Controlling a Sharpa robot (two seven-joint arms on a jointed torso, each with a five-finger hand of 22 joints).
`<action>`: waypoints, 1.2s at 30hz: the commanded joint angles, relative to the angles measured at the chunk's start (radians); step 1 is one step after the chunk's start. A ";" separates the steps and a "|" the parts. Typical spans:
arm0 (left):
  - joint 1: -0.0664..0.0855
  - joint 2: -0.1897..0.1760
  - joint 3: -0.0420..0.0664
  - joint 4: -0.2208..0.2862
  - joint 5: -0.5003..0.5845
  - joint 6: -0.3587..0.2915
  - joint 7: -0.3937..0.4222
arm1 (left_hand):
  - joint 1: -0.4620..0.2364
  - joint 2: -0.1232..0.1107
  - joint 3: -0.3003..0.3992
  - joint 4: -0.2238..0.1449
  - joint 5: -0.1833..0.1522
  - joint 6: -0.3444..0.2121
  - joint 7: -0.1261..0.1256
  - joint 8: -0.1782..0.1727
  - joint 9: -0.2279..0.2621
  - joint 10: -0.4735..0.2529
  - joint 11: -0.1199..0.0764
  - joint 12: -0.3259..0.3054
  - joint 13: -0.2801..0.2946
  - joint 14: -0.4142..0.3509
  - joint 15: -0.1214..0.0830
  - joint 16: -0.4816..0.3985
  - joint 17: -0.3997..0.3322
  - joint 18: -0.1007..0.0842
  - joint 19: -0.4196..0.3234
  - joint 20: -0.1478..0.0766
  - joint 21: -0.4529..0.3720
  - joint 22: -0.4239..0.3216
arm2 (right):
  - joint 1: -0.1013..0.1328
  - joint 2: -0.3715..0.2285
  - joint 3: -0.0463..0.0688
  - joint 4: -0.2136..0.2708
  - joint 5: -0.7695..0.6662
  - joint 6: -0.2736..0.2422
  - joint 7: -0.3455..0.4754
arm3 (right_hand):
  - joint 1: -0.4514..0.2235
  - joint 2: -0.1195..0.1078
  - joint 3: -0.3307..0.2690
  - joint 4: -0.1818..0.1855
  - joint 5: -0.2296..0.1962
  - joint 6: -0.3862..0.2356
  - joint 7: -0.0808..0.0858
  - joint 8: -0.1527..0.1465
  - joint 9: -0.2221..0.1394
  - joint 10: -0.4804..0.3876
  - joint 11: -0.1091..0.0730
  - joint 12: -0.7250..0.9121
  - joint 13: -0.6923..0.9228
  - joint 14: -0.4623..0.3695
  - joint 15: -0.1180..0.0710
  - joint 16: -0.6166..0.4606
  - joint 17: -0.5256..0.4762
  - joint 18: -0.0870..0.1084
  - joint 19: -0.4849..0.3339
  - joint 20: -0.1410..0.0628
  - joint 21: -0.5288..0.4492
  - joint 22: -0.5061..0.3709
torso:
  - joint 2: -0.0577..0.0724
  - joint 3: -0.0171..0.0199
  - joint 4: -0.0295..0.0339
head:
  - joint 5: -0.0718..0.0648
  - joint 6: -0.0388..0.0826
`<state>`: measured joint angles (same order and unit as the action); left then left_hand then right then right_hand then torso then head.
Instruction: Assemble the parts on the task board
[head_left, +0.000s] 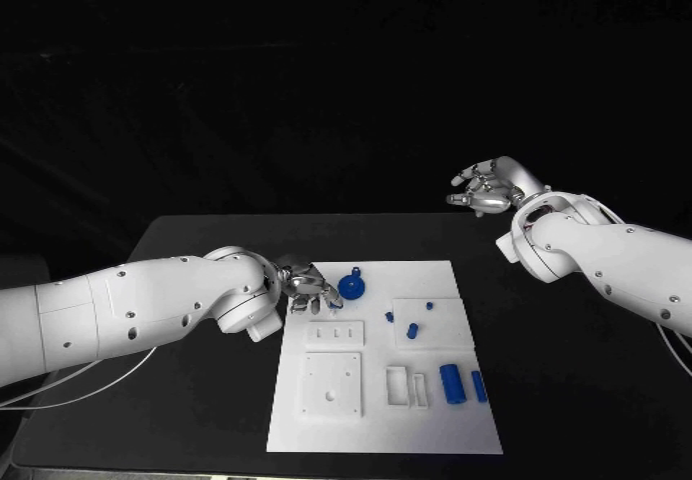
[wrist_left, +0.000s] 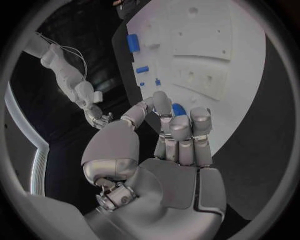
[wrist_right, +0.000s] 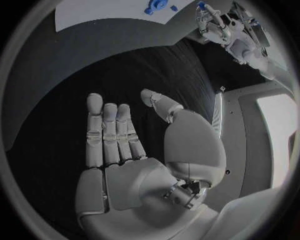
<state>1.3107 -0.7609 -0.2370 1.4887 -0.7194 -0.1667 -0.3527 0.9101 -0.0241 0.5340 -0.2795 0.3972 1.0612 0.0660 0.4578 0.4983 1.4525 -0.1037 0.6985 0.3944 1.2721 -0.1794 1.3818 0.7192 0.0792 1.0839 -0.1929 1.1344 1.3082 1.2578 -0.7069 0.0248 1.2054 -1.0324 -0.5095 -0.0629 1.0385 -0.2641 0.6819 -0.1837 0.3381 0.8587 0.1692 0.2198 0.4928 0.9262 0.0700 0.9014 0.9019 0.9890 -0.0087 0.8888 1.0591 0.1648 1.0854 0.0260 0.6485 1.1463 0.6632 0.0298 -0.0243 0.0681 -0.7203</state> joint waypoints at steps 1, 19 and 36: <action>0.000 0.010 -0.001 0.010 -0.107 0.024 -0.047 | 0.007 0.001 0.005 -0.001 0.022 0.156 -0.077 0.029 0.265 -0.003 -0.007 0.015 0.006 0.037 -0.036 0.009 0.001 0.024 0.004 -0.081 0.007 0.007 | 0.002 0.002 0.000 -0.027 0.113 0.070 0.077 | 0.000 0.015 -0.003 -0.012 0.007 -0.001 0.015 0.003 -0.002 -0.043 0.008 -0.026 -0.028 -0.045 0.023 -0.026 -0.028 0.066 -0.046 0.020 -0.043 -0.019 | 0.001 -0.0007 0.0005 | 0.003 -0.003; -0.007 0.047 -0.005 0.003 -0.224 0.151 -0.127 | -0.051 0.071 -0.001 0.019 0.038 0.171 -0.093 0.064 0.366 -0.016 -0.013 0.128 0.040 0.035 -0.043 0.077 -0.002 0.043 0.022 -0.083 0.043 0.015 | 0.011 0.031 0.000 -0.101 0.309 0.185 0.158 | 0.019 0.075 -0.016 -0.087 0.046 -0.024 0.024 0.050 -0.005 -0.128 0.100 -0.356 -0.538 -0.234 0.170 -0.271 -0.438 0.060 -0.261 0.160 -0.404 -0.263 | 0.002 -0.0031 0.0014 | 0.007 -0.016; -0.030 0.074 -0.005 -0.030 -0.253 0.140 -0.122 | -0.091 0.072 0.095 0.036 -0.014 0.178 -0.097 0.056 0.402 -0.026 -0.008 0.164 0.036 0.031 -0.038 0.096 -0.017 0.049 0.018 -0.081 0.055 0.013 | 0.011 0.038 0.000 -0.101 0.301 0.197 0.158 | 0.028 0.076 -0.032 -0.087 0.052 -0.028 0.028 0.051 -0.018 -0.126 0.103 -0.346 -0.598 -0.244 0.173 -0.250 -0.484 0.070 -0.260 0.172 -0.420 -0.269 | 0.002 -0.0034 0.0010 | 0.008 -0.027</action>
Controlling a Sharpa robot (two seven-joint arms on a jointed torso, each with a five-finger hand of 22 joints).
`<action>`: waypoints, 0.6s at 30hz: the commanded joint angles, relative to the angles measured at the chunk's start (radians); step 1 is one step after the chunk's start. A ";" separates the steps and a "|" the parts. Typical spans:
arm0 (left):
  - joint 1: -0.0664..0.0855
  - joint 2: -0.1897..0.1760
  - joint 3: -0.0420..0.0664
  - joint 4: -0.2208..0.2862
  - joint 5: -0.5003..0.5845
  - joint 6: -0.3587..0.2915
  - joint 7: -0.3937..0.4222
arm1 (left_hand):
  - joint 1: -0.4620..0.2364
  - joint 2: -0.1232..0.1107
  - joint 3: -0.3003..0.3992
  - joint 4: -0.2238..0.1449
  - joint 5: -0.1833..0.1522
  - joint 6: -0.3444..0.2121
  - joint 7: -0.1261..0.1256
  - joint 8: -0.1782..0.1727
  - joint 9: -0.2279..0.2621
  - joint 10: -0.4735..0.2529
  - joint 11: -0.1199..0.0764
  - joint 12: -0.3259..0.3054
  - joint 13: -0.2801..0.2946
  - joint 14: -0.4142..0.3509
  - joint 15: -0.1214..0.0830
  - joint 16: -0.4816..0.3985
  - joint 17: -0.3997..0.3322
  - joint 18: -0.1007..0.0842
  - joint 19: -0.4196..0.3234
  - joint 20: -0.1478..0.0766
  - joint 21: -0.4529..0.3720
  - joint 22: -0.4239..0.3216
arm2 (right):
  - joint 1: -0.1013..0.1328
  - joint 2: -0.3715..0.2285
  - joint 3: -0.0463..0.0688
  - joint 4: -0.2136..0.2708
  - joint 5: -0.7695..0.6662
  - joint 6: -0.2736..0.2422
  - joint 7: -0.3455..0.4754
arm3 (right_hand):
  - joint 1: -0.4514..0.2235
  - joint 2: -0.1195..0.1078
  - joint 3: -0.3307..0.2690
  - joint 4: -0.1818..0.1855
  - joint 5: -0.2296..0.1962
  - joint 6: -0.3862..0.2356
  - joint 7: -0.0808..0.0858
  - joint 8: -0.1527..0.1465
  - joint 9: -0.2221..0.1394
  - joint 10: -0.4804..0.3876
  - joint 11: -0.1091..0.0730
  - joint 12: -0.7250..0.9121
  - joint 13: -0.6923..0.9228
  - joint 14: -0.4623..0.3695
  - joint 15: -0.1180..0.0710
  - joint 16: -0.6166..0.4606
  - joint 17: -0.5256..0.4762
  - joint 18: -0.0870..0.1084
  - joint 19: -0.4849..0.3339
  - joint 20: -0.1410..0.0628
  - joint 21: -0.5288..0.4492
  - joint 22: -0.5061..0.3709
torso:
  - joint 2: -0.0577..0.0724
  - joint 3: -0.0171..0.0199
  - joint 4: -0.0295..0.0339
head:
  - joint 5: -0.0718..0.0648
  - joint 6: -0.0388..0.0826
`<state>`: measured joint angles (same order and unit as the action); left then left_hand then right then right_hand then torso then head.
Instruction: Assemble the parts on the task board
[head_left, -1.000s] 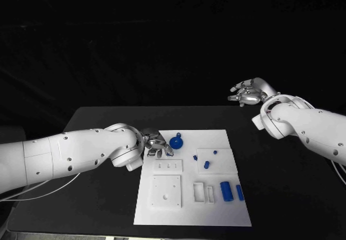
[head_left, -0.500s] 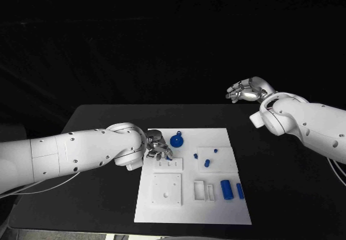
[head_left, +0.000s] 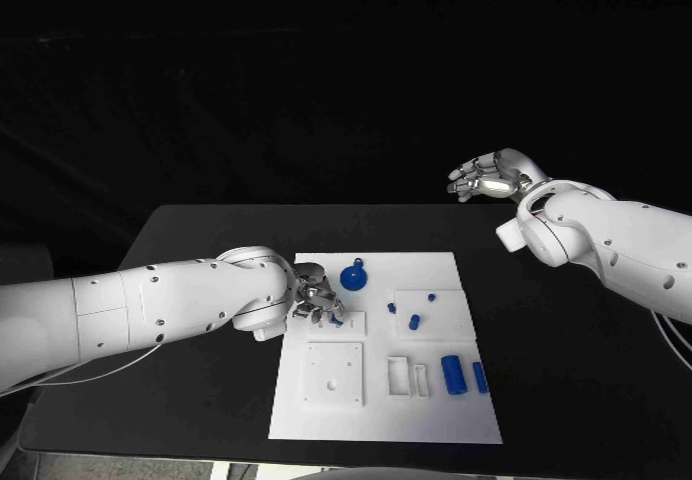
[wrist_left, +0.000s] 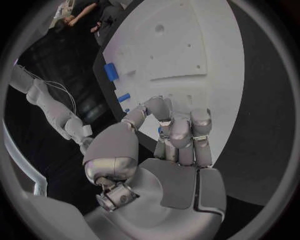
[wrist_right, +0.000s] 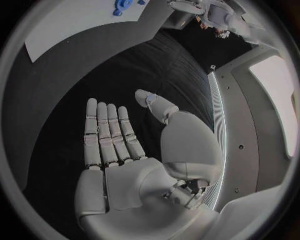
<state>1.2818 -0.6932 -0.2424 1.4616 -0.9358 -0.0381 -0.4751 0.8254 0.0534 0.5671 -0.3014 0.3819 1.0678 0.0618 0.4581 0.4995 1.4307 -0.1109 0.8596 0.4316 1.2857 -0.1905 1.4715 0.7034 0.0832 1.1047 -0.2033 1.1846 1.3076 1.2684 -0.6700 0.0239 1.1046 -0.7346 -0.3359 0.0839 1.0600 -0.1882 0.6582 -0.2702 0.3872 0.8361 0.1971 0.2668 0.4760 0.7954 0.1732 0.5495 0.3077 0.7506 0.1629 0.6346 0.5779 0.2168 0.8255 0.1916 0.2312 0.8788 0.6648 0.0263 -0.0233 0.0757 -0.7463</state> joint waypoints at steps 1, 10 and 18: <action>-0.002 0.008 0.001 -0.005 -0.046 0.011 0.000 | -0.007 -0.005 0.063 0.058 0.002 0.171 -0.093 0.056 0.402 -0.004 -0.001 0.003 -0.002 0.017 -0.027 0.006 -0.001 0.045 -0.003 -0.071 0.005 0.014 | 0.001 0.002 0.000 -0.001 0.003 0.027 0.013 | 0.006 0.000 -0.009 0.000 0.003 -0.006 0.001 0.004 -0.003 0.004 0.000 0.007 -0.008 -0.007 0.002 0.005 -0.006 0.019 -0.001 0.007 -0.004 -0.002 | 0.000 0.0000 0.0003 | 0.000 -0.001; -0.018 0.017 0.001 -0.018 -0.072 -0.015 -0.001 | -0.010 -0.002 0.068 0.057 0.003 0.172 -0.093 0.056 0.404 -0.004 -0.001 0.006 -0.002 0.018 -0.026 0.008 -0.002 0.045 -0.003 -0.071 0.006 0.014 | 0.000 0.004 0.000 -0.002 -0.002 0.025 0.012 | 0.009 0.002 -0.011 0.001 0.005 -0.008 0.001 0.004 -0.007 -0.001 0.002 0.010 -0.023 -0.014 0.005 0.011 -0.018 0.020 -0.005 0.010 -0.009 -0.002 | 0.000 -0.0001 -0.0001 | -0.001 -0.003; -0.020 0.017 0.001 -0.017 -0.094 -0.019 0.003 | -0.014 -0.002 0.071 0.057 0.001 0.172 -0.093 0.055 0.406 -0.005 0.000 0.008 -0.003 0.018 -0.026 0.010 -0.003 0.045 -0.003 -0.071 0.007 0.014 | 0.000 0.008 0.000 0.003 -0.002 0.026 0.013 | 0.012 0.007 -0.011 0.003 0.005 -0.008 0.001 0.005 -0.009 -0.001 0.003 0.013 -0.030 -0.015 0.005 0.015 -0.024 0.021 -0.006 0.012 -0.011 -0.001 | 0.000 0.0003 0.0004 | 0.000 -0.004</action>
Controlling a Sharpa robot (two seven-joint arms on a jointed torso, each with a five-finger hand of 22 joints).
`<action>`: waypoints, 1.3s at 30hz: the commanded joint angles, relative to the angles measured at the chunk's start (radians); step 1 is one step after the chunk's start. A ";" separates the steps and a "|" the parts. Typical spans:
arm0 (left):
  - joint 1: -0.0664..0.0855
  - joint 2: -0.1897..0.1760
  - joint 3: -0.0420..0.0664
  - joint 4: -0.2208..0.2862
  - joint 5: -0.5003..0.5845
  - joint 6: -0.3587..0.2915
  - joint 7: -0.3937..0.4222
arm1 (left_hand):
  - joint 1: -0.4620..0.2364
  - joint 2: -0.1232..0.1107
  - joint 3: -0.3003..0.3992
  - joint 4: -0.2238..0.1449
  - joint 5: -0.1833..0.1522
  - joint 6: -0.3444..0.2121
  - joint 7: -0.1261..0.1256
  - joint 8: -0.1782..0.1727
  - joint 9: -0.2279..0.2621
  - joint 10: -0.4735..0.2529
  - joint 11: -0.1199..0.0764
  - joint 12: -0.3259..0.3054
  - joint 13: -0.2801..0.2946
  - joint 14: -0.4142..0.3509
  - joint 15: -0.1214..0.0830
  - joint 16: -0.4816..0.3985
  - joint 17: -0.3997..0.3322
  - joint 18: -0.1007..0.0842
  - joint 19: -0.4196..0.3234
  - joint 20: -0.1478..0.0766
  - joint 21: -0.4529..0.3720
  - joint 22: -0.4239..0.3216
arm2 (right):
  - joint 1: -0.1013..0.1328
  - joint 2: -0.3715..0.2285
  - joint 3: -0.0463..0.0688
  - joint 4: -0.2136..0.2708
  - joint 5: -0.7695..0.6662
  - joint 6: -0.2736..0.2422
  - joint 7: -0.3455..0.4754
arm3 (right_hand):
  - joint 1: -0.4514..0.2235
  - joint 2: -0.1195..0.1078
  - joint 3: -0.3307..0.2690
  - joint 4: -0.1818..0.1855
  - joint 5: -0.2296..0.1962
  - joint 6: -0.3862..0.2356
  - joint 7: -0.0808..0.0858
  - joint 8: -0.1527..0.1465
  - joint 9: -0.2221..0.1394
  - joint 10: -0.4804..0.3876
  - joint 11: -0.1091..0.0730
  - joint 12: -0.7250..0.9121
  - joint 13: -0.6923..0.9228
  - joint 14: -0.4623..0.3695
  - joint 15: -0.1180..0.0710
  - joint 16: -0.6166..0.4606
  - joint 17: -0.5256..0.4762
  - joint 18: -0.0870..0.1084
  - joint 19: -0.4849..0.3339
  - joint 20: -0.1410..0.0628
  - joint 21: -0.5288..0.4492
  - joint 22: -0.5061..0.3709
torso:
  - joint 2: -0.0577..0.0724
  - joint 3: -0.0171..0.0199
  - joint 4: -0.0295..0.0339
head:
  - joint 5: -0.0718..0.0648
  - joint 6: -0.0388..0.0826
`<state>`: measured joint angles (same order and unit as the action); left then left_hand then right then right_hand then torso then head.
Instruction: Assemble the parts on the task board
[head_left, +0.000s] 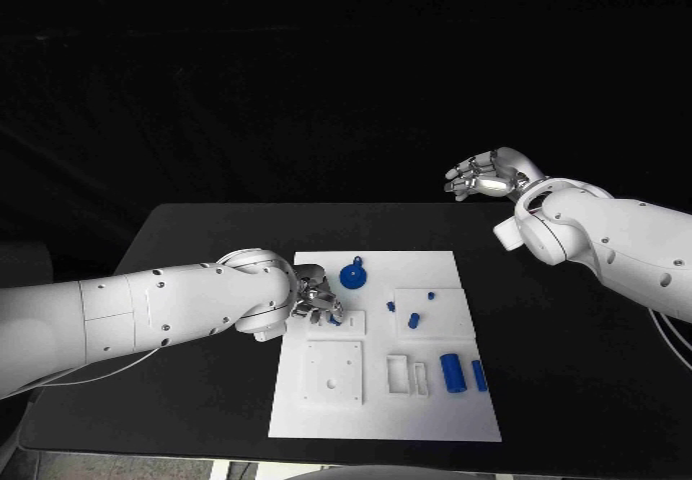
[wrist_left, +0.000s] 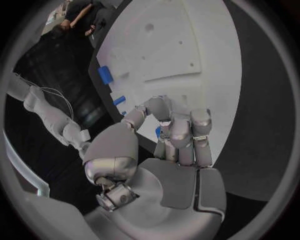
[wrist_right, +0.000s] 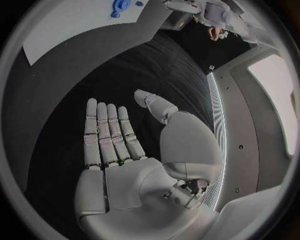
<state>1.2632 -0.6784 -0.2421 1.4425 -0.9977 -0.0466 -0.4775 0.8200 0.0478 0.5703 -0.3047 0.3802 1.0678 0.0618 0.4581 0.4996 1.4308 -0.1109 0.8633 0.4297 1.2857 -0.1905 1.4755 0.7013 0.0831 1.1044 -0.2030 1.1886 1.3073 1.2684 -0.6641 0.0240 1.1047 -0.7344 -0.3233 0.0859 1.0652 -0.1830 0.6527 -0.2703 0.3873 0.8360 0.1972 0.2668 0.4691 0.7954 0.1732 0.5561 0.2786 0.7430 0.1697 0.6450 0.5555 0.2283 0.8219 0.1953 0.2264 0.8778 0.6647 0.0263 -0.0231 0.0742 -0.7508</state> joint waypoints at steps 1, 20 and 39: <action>-0.003 0.002 0.001 0.002 -0.034 -0.012 0.006 | -0.009 0.004 0.068 0.061 0.003 0.172 -0.093 0.055 0.406 -0.005 0.000 0.004 -0.001 0.018 -0.026 0.006 -0.001 0.045 -0.002 -0.071 0.004 0.014 | 0.000 0.002 0.000 0.004 -0.002 0.014 0.011 | 0.007 0.002 -0.005 0.003 0.004 -0.008 0.001 0.005 -0.002 -0.001 0.002 0.007 -0.002 -0.008 -0.002 0.005 -0.002 0.010 -0.002 0.008 -0.006 0.000 | 0.000 0.0002 0.0006 | 0.001 0.000; -0.015 0.011 0.001 -0.010 -0.041 -0.014 0.005 | -0.045 0.028 0.077 0.064 -0.011 0.173 -0.093 0.052 0.419 -0.007 0.001 0.014 -0.006 0.016 -0.025 0.013 -0.007 0.048 -0.004 -0.071 0.009 0.013 | 0.000 0.003 0.000 0.010 -0.003 0.019 0.014 | 0.006 0.006 -0.008 0.004 0.006 -0.009 0.002 0.005 -0.007 -0.006 0.004 0.014 -0.020 -0.015 0.000 0.014 -0.016 0.012 -0.006 0.012 -0.011 0.002 | 0.000 -0.0007 0.0001 | -0.004 -0.001; -0.023 0.009 0.001 -0.001 -0.057 -0.049 0.017 | -0.049 0.030 0.081 0.060 -0.012 0.173 -0.093 0.051 0.423 -0.008 0.000 0.017 -0.008 0.016 -0.026 0.015 -0.008 0.049 -0.003 -0.072 0.010 0.013 | -0.002 0.003 0.000 0.010 -0.002 0.015 0.015 | 0.003 0.005 -0.013 0.006 0.010 -0.017 0.005 0.002 -0.015 -0.011 0.006 0.022 -0.038 -0.022 0.003 0.024 -0.032 0.015 -0.009 0.015 -0.015 0.005 | 0.000 0.0008 0.0006 | -0.002 -0.003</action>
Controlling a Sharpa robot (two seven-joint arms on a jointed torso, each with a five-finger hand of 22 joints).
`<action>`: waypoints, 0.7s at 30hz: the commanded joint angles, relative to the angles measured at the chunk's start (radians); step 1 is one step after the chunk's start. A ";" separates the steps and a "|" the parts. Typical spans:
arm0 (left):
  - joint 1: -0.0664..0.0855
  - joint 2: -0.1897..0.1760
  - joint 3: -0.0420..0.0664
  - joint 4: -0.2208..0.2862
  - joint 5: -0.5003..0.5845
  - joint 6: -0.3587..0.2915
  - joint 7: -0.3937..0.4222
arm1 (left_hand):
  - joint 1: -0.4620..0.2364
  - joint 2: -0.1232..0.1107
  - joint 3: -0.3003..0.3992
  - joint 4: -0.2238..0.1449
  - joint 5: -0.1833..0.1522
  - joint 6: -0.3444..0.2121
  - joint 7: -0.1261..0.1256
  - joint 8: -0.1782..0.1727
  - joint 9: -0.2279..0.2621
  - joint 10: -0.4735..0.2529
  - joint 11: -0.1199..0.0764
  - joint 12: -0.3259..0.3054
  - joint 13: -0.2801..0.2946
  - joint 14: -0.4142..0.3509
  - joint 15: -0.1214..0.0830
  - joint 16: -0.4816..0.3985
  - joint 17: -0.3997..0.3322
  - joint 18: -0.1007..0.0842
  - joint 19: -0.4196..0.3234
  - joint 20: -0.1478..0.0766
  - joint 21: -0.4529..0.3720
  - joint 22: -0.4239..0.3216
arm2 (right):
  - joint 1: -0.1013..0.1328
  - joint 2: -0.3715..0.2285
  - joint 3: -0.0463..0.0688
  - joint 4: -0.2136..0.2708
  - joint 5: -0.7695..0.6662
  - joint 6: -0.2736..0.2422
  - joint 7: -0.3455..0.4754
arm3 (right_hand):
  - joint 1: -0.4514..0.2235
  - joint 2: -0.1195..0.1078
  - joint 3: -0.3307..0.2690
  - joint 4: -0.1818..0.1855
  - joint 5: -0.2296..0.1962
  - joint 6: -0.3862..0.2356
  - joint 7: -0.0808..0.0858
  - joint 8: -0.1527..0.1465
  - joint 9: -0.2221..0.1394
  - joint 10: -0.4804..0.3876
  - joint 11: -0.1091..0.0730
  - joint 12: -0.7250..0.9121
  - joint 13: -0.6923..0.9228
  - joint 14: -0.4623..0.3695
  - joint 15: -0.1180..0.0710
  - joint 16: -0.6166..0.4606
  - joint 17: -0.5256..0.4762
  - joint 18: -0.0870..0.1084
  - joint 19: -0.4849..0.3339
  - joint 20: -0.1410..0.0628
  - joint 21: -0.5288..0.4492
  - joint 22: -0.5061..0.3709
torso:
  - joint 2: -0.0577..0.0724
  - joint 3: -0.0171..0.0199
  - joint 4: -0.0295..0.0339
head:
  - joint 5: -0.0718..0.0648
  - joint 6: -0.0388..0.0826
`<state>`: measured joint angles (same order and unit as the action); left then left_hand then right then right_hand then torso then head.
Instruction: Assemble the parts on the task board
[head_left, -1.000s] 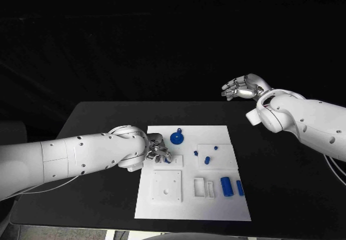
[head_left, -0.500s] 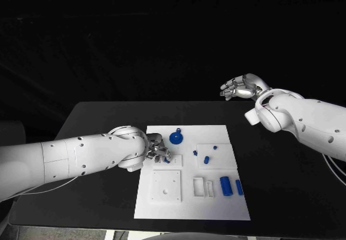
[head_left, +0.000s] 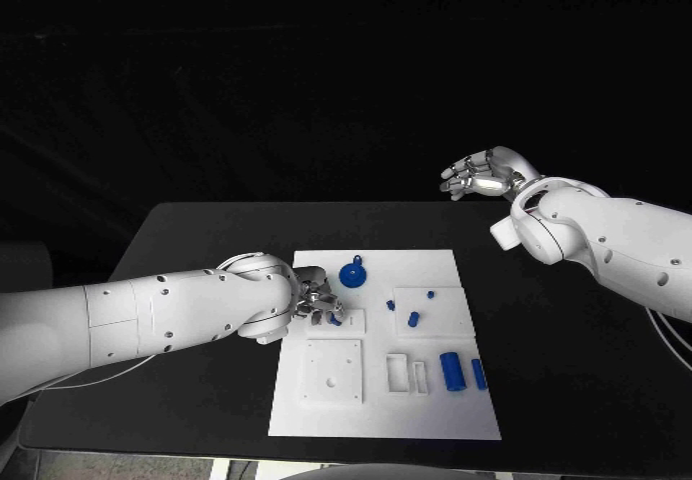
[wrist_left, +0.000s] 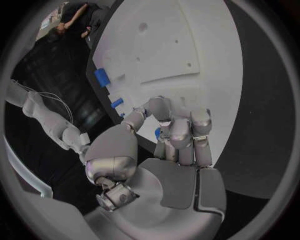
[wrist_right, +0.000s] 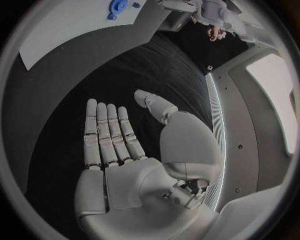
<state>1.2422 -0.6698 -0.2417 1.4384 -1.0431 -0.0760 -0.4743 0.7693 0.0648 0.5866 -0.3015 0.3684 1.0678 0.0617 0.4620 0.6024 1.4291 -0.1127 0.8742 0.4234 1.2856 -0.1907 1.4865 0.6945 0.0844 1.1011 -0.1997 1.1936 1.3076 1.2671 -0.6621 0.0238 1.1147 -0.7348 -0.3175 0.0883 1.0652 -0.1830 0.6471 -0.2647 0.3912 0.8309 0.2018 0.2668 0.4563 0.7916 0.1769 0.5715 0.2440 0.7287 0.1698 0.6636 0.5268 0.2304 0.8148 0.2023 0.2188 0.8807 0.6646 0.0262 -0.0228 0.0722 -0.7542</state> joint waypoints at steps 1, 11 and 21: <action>-0.002 0.000 0.000 0.003 -0.015 -0.023 0.015 | 0.001 0.013 0.065 0.057 0.000 0.173 -0.093 0.047 0.320 -0.006 0.002 0.006 -0.002 0.016 -0.025 0.004 -0.002 0.048 0.000 -0.075 0.005 0.013 | -0.001 0.001 0.000 0.000 -0.002 0.009 0.013 | 0.002 0.005 -0.008 0.001 0.007 -0.012 0.001 0.002 -0.002 -0.008 0.003 0.007 -0.004 -0.008 0.003 0.006 -0.004 0.013 -0.002 0.009 -0.007 0.002 | 0.000 0.0007 0.0003 | 0.001 0.001; -0.003 -0.007 0.001 0.007 -0.025 -0.048 0.027 | 0.000 0.015 0.067 0.056 0.000 0.173 -0.093 0.047 0.322 -0.006 0.001 0.007 -0.002 0.016 -0.026 0.005 -0.002 0.049 0.001 -0.076 0.006 0.013 | -0.003 0.001 0.000 -0.003 0.000 0.009 0.014 | 0.000 0.005 -0.011 0.004 0.010 -0.015 0.002 0.001 -0.006 -0.011 0.004 0.012 -0.014 -0.013 0.004 0.011 -0.012 0.014 -0.005 0.010 -0.010 0.003 | 0.000 0.0009 -0.0005 | -0.001 0.000; -0.004 -0.009 0.001 0.008 -0.025 -0.054 0.030 | -0.001 0.014 0.069 0.054 -0.001 0.173 -0.093 0.046 0.323 -0.007 0.001 0.007 -0.003 0.016 -0.026 0.006 -0.003 0.050 0.001 -0.076 0.006 0.012 | -0.007 0.001 0.000 -0.004 0.001 0.007 0.017 | -0.002 0.005 -0.013 0.007 0.015 -0.019 0.004 0.000 -0.010 -0.016 0.005 0.016 -0.024 -0.019 0.006 0.016 -0.022 0.015 -0.009 0.012 -0.013 0.005 | 0.000 0.0007 0.0002 | 0.000 -0.002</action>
<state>1.2396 -0.6801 -0.2416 1.4438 -1.0610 -0.1179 -0.4599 0.7653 0.0689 0.5939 -0.2998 0.3626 1.0678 0.0618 0.4621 0.6316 1.4294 -0.1124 0.8781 0.4216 1.2856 -0.1908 1.4864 0.6926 0.0847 1.1008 -0.1994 1.1936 1.3074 1.2608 -0.6616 0.0238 1.1094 -0.7343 -0.3178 0.0912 1.0652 -0.1830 0.6390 -0.2565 0.3990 0.8208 0.2053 0.2668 0.4474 0.7808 0.1805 0.5841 0.2208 0.7161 0.1751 0.6757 0.5063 0.2250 0.8074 0.2096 0.2077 0.8847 0.6645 0.0272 -0.0229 0.0709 -0.7560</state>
